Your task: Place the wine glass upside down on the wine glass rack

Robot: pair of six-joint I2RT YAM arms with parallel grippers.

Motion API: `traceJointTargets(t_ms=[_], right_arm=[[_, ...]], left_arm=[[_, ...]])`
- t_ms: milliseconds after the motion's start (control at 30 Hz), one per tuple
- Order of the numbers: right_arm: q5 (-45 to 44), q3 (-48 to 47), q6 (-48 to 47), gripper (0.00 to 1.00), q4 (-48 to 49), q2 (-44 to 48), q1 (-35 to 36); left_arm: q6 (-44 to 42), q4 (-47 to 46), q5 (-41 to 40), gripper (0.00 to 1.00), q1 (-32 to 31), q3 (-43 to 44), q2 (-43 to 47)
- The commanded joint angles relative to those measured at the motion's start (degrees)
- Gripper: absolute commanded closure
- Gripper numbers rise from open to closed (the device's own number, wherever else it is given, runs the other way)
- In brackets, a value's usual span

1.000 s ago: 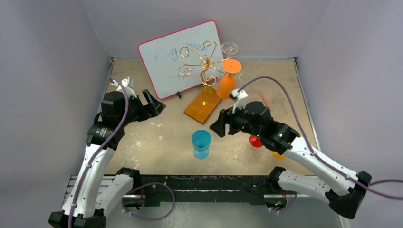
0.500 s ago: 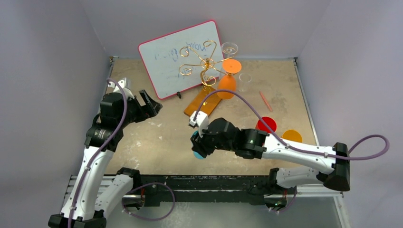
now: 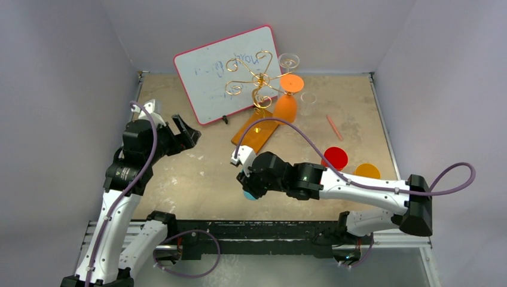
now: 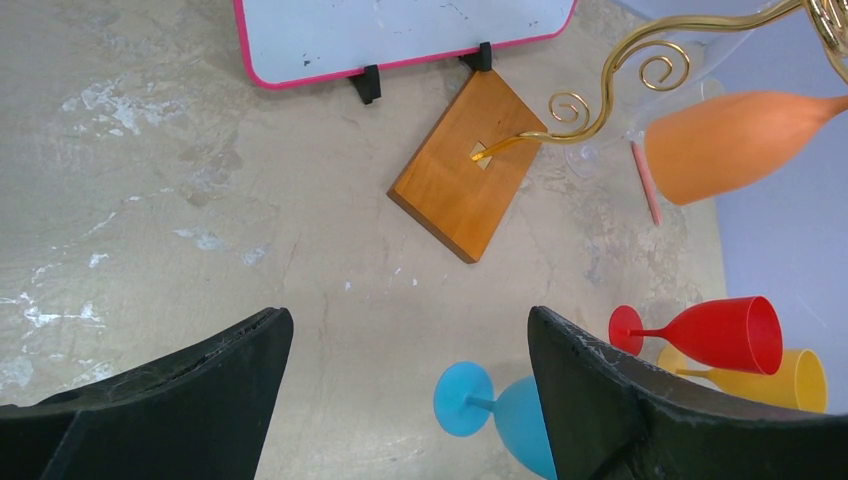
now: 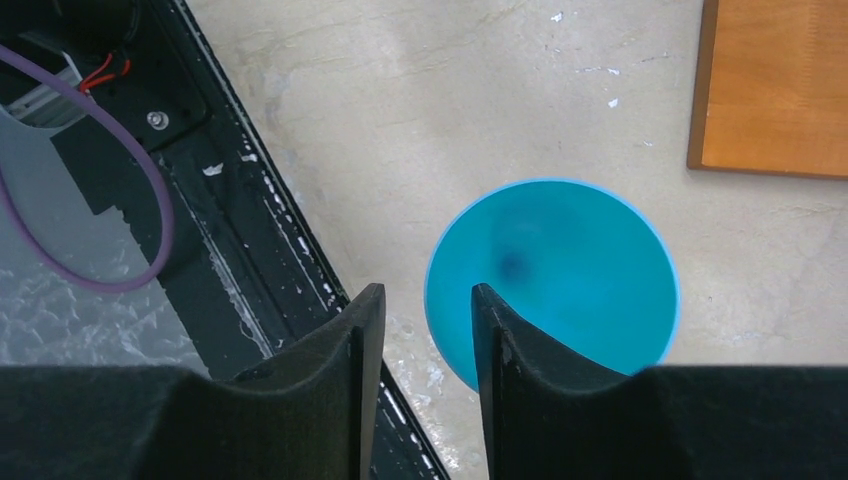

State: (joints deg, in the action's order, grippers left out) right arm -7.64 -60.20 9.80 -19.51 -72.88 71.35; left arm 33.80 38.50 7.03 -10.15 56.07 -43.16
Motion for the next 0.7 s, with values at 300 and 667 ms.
traceJointTargets(t_ms=[300,667], right_arm=[[0.1,-4.8,-2.5,0.79,-0.7,-3.6,0.3],[-2.5,-5.4,-2.1,0.98,-2.8,-2.7,0.3]], left_arm=[[-1.7,-4.4,1.0,0.15,0.1,1.6,0.4],[-3.9,-8.3,2.9,0.17,0.0,0.2,0.2]])
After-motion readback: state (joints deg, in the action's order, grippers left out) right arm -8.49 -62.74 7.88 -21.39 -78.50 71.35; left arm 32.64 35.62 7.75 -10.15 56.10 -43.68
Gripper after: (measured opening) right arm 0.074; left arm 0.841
